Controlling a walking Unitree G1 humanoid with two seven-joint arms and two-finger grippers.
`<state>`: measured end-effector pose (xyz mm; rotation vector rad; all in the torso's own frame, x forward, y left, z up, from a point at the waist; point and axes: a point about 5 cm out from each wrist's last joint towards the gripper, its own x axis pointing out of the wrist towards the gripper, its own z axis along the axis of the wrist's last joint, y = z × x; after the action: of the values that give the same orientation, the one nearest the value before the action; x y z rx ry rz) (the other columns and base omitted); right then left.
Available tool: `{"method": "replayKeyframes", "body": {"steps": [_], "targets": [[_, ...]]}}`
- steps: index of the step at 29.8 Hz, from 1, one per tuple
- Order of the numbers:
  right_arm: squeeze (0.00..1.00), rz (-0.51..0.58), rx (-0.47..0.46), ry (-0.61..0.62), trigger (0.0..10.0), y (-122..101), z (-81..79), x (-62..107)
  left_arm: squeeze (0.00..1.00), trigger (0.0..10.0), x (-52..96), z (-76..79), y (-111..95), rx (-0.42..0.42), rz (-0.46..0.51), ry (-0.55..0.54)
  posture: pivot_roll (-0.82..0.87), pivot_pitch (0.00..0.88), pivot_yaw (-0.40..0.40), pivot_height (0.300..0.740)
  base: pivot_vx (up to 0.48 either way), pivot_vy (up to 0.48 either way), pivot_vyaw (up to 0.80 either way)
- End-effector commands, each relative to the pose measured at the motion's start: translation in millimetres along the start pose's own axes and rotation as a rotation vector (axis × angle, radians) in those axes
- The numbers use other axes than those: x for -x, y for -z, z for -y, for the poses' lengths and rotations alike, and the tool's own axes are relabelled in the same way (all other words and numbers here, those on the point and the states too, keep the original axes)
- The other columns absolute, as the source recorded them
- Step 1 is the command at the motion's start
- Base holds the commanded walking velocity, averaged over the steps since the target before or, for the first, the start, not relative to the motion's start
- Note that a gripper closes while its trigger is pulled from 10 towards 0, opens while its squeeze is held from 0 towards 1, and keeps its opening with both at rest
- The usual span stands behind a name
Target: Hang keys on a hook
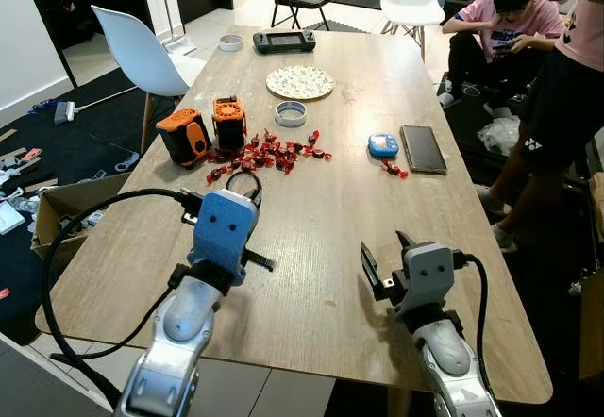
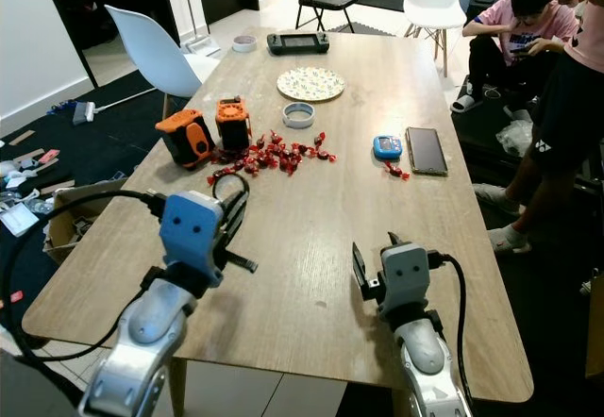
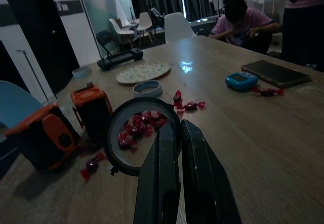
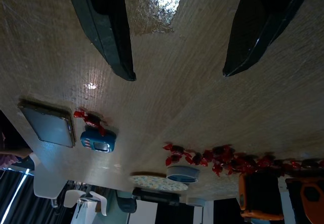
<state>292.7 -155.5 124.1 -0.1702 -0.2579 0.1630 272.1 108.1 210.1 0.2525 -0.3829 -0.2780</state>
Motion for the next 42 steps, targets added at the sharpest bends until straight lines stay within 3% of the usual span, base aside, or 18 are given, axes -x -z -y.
{"method": "replayKeyframes", "body": {"steps": [1,5,19,42], "targets": [[0.00,-0.014,-0.002,0.004,10.0,4.3,1.3,2.9,0.00,10.0,2.2,3.6,1.9,-0.018,0.007,-0.013,0.09,0.163,-0.016,0.740,0.000,0.000,0.00],[0.00,-0.011,-0.005,0.005,10.0,4.1,1.0,2.7,0.00,10.0,1.4,1.0,4.3,-0.057,0.021,-0.055,0.09,0.165,-0.015,0.740,0.000,0.000,0.00],[0.00,-0.005,-0.005,0.002,10.0,3.2,0.4,2.1,0.00,10.0,-1.0,2.6,6.6,-0.053,0.029,-0.085,0.08,0.168,-0.019,0.740,0.000,0.000,0.00],[0.00,-0.010,0.002,-0.006,10.0,4.6,-4.3,1.6,0.00,10.0,0.0,-0.5,9.5,-0.064,0.022,-0.090,0.10,0.171,-0.015,0.740,-0.401,0.000,0.00]]}}
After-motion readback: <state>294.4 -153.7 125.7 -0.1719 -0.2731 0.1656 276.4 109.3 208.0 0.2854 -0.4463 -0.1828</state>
